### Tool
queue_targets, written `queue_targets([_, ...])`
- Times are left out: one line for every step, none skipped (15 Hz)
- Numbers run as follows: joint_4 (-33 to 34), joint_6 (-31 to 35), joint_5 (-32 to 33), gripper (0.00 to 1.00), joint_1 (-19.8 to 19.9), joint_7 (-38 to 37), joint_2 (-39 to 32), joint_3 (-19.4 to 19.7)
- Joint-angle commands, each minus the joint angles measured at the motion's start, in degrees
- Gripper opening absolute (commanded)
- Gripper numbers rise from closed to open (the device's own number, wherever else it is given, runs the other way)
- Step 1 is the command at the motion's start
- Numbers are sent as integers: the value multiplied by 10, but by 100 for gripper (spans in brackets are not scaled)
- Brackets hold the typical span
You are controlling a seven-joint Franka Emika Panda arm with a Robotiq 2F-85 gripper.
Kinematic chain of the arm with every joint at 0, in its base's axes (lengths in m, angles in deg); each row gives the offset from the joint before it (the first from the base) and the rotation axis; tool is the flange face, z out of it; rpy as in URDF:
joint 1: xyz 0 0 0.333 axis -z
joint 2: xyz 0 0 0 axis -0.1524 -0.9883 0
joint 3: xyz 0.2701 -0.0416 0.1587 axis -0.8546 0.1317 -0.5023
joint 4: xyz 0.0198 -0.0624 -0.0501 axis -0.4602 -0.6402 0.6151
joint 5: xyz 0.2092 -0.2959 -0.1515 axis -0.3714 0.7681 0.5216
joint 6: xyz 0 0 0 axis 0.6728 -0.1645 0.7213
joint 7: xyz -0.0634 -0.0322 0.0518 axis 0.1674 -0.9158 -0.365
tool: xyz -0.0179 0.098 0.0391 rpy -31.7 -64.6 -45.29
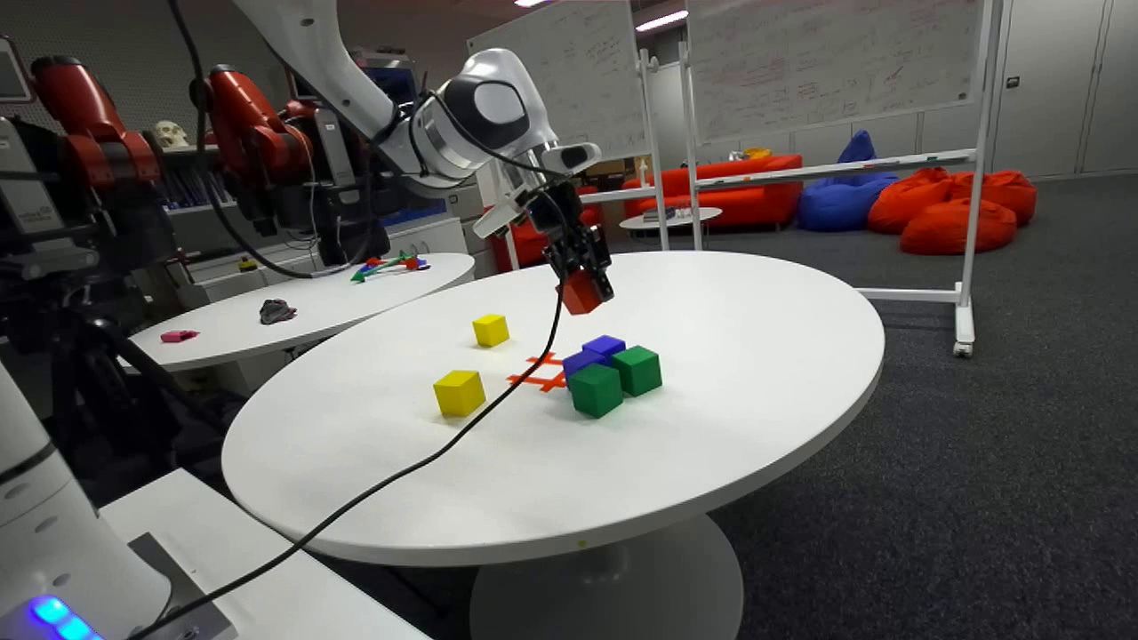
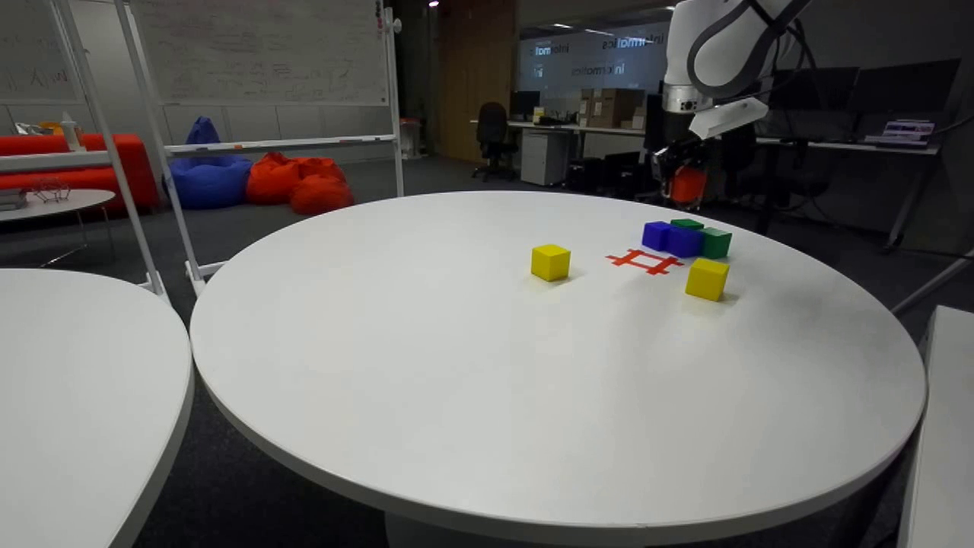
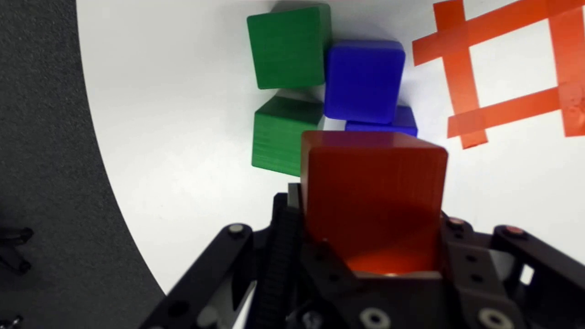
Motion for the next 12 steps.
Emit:
queue_targets([9, 11, -3, 31, 1, 38, -6, -17])
queue_targets([11, 11, -4, 31, 1, 42, -7, -21])
queue_targets([12, 12, -5, 31, 0, 48, -8, -25])
queue_targets([14, 14, -6, 31, 0, 55, -10, -29])
queue_targets([17, 12, -4, 31, -3, 58, -13, -32])
queue_targets([19, 11, -3, 31, -5, 63, -15, -35])
queue_targets([21, 11, -2, 31, -7, 66, -17, -38])
queue_targets([24, 11, -3, 31, -9, 70, -19, -42])
queue_targets([28, 10, -1, 31, -10, 74, -23, -45])
queue_targets([31, 8, -2, 31, -11, 78, -25, -49])
queue_targets([33, 7, 0, 31, -13, 81, -28, -51])
queue_targets([36, 7, 0, 31, -15, 84, -31, -51])
